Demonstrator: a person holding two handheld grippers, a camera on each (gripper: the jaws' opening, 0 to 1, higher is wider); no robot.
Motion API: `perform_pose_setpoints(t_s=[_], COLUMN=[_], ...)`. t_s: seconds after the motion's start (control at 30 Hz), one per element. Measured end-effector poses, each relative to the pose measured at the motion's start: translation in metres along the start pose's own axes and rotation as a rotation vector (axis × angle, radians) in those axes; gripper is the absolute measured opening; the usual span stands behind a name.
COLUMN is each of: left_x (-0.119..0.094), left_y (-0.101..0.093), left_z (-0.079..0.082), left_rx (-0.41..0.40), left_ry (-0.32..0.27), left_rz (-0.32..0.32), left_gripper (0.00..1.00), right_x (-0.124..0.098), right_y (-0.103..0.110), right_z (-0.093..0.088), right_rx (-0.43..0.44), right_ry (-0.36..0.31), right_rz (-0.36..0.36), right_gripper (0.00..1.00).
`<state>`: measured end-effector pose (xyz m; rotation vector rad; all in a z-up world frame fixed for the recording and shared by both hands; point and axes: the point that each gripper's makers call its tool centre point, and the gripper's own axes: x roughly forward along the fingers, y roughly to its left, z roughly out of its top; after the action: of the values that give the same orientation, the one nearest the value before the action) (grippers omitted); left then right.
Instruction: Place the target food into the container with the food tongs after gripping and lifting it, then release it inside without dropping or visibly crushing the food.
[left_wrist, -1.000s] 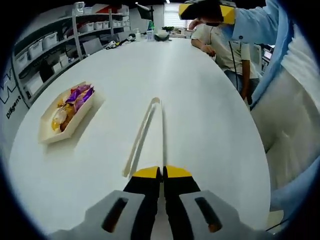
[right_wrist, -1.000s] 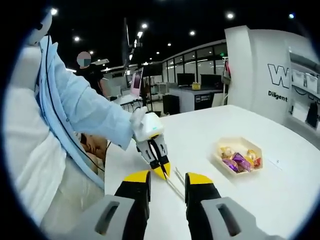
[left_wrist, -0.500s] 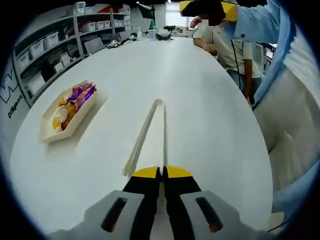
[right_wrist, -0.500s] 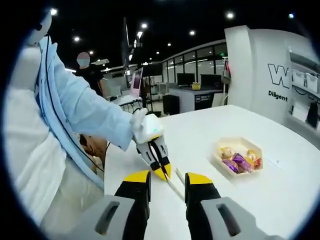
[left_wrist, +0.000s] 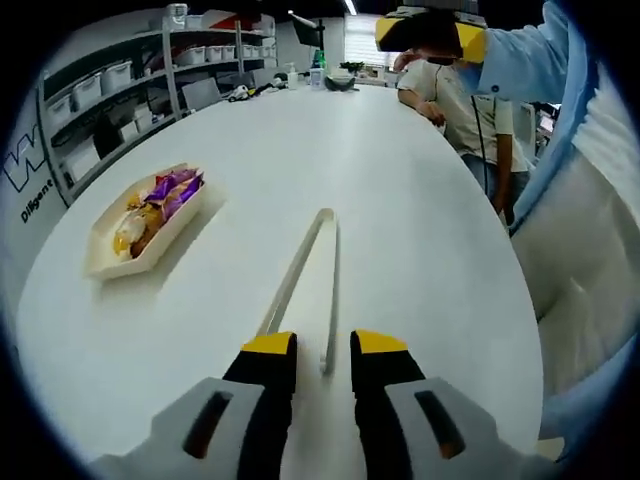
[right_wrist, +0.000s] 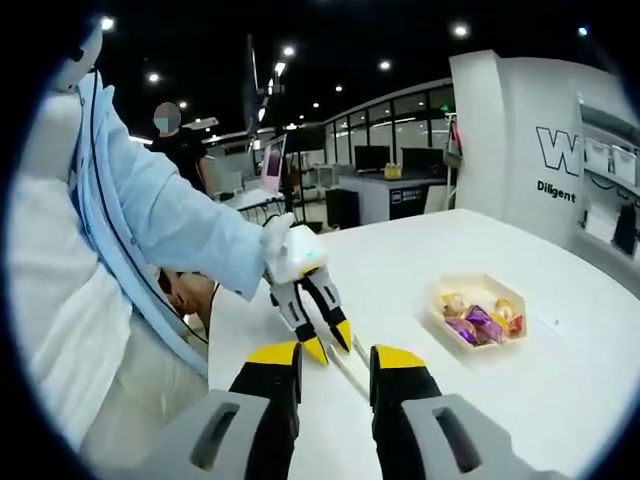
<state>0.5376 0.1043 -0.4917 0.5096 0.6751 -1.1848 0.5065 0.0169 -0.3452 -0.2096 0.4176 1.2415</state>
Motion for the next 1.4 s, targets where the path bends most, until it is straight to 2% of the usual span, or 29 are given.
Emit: perform_pose_setpoints(t_s=[0.23, 0.4, 0.57, 0.8, 0.83, 1.13, 1.27, 1.4], left_x=[-0.01, -0.018, -0.023, -0.034, -0.037, -0.053, -0.06, -0.066], left_y=[0.0, 0.003, 0.002, 0.005, 0.005, 0.01, 0.012, 0.014], left_z=[0.0, 0.007, 0.008, 0.013, 0.015, 0.011, 0.011, 0.013], left_rx=[-0.043, -0.103, -0.104, -0.137, -0.151, -0.203, -0.221, -0.236], left_ry=[-0.049, -0.116, -0.13, -0.181, -0.2, -0.251, -0.265, -0.292], left_rz=[0.021, 0.043, 0.052, 0.089, 0.094, 0.149, 0.168, 0.193], left_gripper=[0.2, 0.2, 0.22, 0.28, 0.29, 0.39, 0.43, 0.47], right_x=[0.005, 0.007, 0.008, 0.01, 0.01, 0.009, 0.007, 0.006], right_y=[0.002, 0.002, 0.0, -0.004, -0.006, -0.016, -0.02, -0.025], right_z=[-0.003, -0.006, -0.012, -0.025, -0.026, -0.03, -0.03, -0.032], right_rx=[0.002, 0.002, 0.005, 0.019, 0.022, 0.019, 0.022, 0.026], right_ry=[0.005, 0.012, 0.022, 0.044, 0.042, 0.026, 0.02, 0.014], right_rz=[0.012, 0.015, 0.011, -0.008, -0.015, -0.056, -0.07, -0.089], right_gripper=[0.2, 0.2, 0.21, 0.25, 0.27, 0.46, 0.52, 0.64])
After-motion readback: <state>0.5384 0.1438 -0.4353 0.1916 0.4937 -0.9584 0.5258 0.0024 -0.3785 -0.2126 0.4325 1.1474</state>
